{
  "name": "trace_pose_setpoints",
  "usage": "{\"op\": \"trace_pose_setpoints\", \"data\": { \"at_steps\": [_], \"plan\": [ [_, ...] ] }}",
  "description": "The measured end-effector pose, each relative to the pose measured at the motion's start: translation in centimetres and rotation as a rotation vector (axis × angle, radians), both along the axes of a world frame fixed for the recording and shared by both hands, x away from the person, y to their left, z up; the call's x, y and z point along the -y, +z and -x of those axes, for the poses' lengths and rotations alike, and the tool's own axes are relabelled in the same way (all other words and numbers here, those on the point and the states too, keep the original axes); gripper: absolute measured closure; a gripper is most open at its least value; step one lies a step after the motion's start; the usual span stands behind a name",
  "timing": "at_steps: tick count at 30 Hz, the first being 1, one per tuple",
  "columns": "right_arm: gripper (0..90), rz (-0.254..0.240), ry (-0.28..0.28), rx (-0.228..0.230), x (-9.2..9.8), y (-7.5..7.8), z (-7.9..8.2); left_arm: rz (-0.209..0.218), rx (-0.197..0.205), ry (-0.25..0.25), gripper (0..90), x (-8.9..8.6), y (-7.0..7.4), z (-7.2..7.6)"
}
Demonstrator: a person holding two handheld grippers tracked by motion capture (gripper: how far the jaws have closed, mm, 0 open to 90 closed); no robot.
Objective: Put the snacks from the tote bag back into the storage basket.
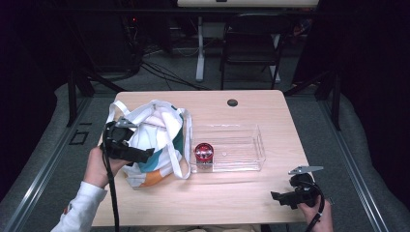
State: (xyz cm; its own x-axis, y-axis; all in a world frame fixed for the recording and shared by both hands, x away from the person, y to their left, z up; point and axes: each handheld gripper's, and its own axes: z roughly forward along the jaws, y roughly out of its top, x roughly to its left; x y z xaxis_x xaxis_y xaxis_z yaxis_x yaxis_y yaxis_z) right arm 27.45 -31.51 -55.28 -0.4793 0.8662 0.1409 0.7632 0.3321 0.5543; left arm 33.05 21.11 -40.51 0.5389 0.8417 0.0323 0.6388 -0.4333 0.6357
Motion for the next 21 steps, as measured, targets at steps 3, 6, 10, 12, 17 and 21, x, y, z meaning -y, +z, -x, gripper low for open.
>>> {"op": "trace_pose_setpoints", "data": {
  "at_steps": [3,6,10,12,17,21],
  "plan": [
    [6.1,0.0,0.0,0.001,0.0,0.0,0.0,-0.002,-0.015,0.023,0.9,-1.4,-0.9,0.6],
    [6.1,0.001,0.0,0.0,0.0,0.0,0.0,0.0,-0.024,0.059,0.7,-2.6,-1.9,1.1],
    [6.1,0.001,-0.002,0.0,0.0,0.0,0.0,0.006,-0.044,0.094,0.4,-4.2,-3.3,1.8],
    [6.1,0.001,-0.002,0.0,0.0,0.0,0.0,0.012,-0.06,0.116,0.3,-4.8,-4.1,2.1],
    [6.1,0.001,-0.009,0.004,0.0,0.0,0.0,0.018,-0.112,0.151,0.3,-6.1,-6.3,2.9],
    [6.1,0.002,-0.01,0.005,0.0,-0.1,0.0,0.025,-0.148,0.162,0.3,-6.7,-8.1,3.7]
  ]
}}
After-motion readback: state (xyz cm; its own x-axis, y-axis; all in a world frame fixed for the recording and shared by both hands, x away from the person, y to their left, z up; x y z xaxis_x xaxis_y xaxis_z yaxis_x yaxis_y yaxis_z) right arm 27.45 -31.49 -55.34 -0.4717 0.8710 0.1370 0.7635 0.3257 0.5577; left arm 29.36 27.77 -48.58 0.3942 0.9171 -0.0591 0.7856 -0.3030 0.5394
